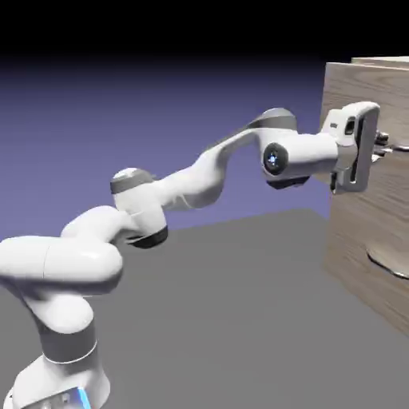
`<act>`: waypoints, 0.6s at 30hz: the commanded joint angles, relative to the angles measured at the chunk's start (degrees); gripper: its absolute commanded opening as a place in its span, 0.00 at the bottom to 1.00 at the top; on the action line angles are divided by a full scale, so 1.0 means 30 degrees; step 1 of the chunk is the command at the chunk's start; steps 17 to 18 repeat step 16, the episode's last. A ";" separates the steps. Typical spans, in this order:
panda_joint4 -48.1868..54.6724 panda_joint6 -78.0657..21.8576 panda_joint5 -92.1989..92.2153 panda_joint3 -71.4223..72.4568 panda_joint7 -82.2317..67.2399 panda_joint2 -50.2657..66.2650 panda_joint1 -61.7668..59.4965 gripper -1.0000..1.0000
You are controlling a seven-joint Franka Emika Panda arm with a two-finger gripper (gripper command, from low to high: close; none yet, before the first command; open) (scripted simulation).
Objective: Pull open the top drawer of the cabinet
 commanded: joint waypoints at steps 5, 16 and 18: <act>-0.3462 -0.1433 -0.0389 -0.0243 -0.0362 -0.0390 0.2031 0.00; -0.9018 -0.3561 -0.1779 -0.1111 -0.0907 -0.1018 0.5523 1.00; -0.9018 -0.3561 -0.1779 -0.1111 -0.0907 -0.1018 0.5523 1.00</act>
